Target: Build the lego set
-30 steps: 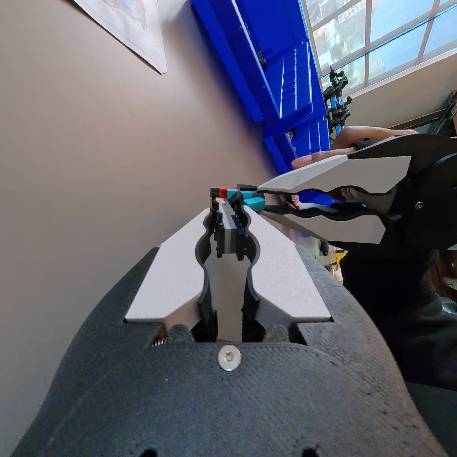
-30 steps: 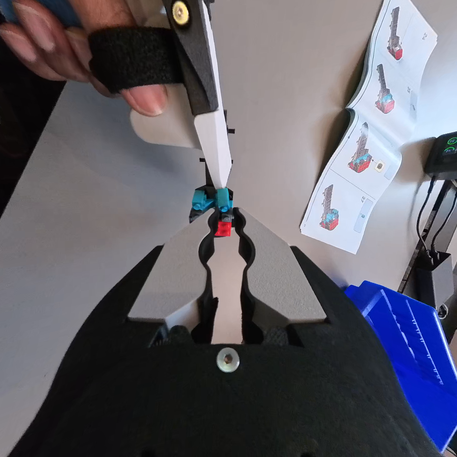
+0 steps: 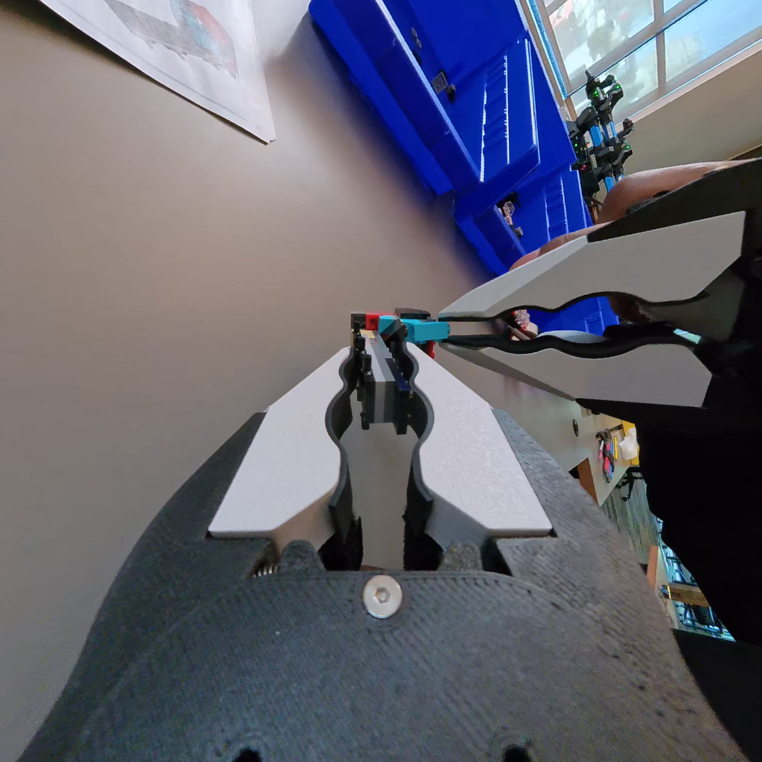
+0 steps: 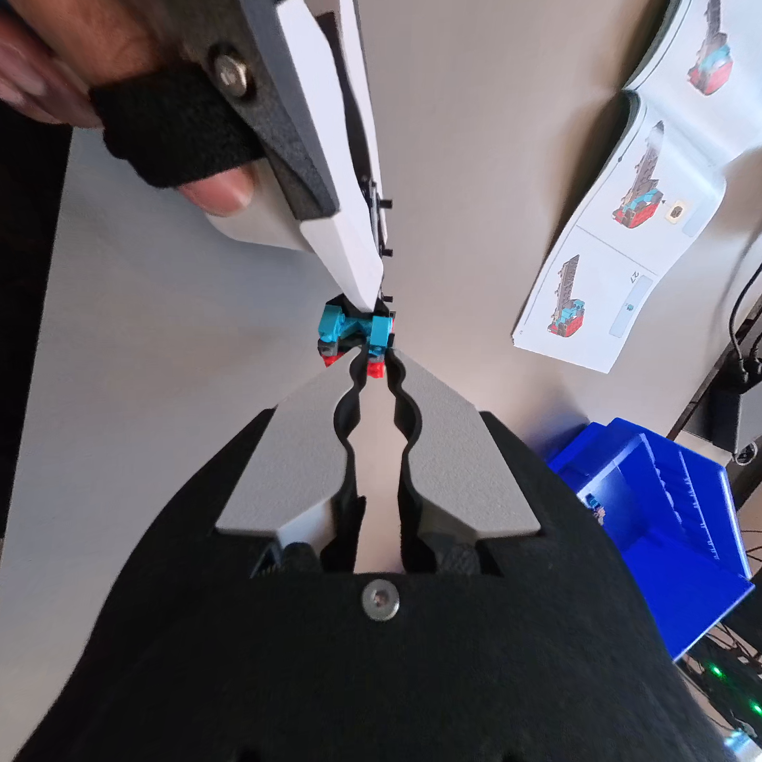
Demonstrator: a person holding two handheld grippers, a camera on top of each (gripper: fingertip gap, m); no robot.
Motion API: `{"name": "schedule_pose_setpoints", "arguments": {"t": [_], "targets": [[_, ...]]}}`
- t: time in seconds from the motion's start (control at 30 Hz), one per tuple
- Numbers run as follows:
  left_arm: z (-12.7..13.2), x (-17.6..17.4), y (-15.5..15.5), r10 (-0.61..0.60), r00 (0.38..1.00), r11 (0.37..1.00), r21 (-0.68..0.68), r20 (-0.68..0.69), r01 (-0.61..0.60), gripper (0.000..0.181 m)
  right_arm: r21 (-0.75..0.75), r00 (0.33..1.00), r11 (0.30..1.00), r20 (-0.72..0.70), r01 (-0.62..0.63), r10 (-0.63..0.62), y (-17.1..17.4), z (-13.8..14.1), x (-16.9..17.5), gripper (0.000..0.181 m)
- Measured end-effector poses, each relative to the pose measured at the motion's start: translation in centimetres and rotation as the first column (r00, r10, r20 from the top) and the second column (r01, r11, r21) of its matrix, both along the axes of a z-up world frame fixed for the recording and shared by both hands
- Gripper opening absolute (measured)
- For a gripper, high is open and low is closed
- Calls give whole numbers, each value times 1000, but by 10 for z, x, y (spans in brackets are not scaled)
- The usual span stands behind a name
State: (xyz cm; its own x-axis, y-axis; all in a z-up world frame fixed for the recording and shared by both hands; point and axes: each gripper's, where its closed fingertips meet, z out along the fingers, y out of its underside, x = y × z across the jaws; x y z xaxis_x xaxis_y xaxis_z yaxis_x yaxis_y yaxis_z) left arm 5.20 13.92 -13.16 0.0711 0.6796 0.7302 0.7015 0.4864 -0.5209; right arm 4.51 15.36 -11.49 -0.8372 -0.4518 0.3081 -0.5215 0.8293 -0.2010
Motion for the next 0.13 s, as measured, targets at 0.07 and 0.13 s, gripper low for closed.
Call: {"name": "schedule_pose_setpoints", "arguments": {"t": [0.07, 0.13], "targets": [[0, 0, -1, 2, 1000, 1000, -5, 0, -2, 20, 8, 1000, 1000, -2, -1, 1, -1, -1, 0, 9], [0, 0, -2, 1, 1000, 1000, -5, 0, -1, 20, 10, 1000, 1000, -3, -5, 5, -2, -1, 1, 9]]}}
